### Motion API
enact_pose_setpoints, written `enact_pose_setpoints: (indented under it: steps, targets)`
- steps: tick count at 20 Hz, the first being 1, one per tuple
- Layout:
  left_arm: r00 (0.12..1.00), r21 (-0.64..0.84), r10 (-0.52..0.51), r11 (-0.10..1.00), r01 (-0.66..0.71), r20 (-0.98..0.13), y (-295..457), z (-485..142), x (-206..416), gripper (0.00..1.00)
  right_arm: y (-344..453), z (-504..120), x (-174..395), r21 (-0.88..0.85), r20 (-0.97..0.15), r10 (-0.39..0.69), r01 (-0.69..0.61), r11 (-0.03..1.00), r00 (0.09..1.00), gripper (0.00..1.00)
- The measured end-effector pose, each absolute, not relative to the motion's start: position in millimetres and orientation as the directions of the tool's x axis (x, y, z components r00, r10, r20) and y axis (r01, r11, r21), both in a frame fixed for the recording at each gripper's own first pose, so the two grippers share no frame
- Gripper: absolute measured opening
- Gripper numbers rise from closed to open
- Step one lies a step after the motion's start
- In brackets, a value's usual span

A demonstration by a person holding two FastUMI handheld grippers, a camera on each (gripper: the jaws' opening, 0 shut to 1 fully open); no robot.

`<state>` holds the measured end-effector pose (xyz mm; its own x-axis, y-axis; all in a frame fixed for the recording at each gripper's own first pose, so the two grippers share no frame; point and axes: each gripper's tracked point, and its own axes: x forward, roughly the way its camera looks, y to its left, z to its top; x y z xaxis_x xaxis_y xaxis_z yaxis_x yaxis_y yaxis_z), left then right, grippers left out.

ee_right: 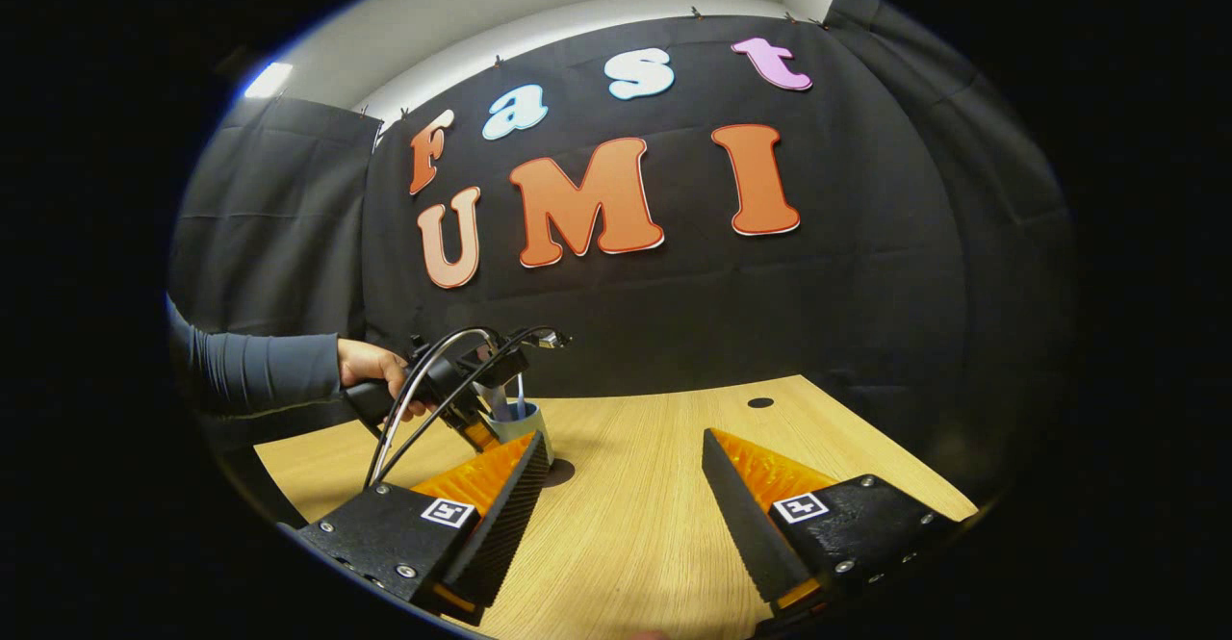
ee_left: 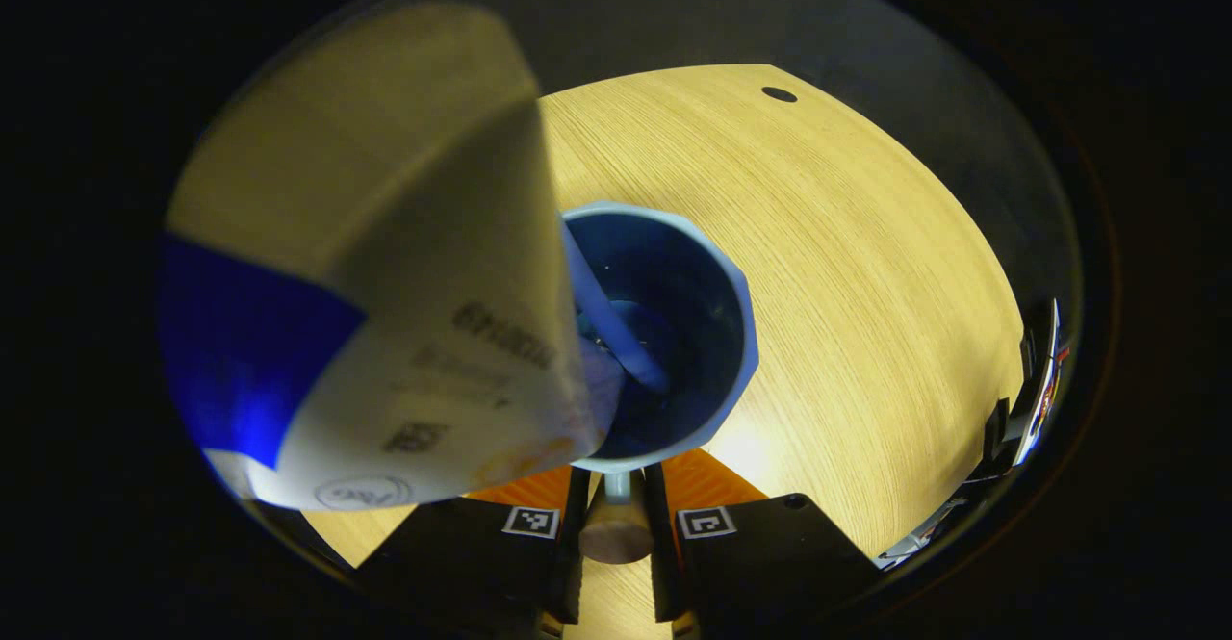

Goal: Put the toothbrush and toothpaste on the desktop into the cup, then pick up the cup and place it on the coaster on the desktop.

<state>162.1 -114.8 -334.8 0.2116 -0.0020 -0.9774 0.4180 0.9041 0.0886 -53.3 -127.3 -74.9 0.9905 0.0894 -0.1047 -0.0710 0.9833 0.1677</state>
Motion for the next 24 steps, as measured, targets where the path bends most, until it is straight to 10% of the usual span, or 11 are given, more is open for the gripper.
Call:
enact_pose_setpoints:
  steps: [13, 18, 24]
  targets:
    - [0.209, 0.056, -0.033, 0.912, 0.405, -0.977, -78.5, -346.8, 172.1, 0.35, -137.8, -88.1, -58.0, 0.177, -0.144, 0.060, -0.034, 0.984, 0.988, 0.97]
    - [0.362, 0.091, -0.064, 0.915, 0.393, -0.930, -58.0, -322.4, 192.6, 0.75, -134.8, -81.7, -51.4, 0.175, -0.166, 0.030, 0.000, 0.985, 0.986, 0.97]
    - [0.597, 0.133, -0.109, 0.928, 0.347, -0.795, -27.1, -275.0, 192.4, 0.90, -112.4, -71.1, -39.4, 0.123, -0.198, -0.002, 0.027, 0.992, 0.980, 0.98]
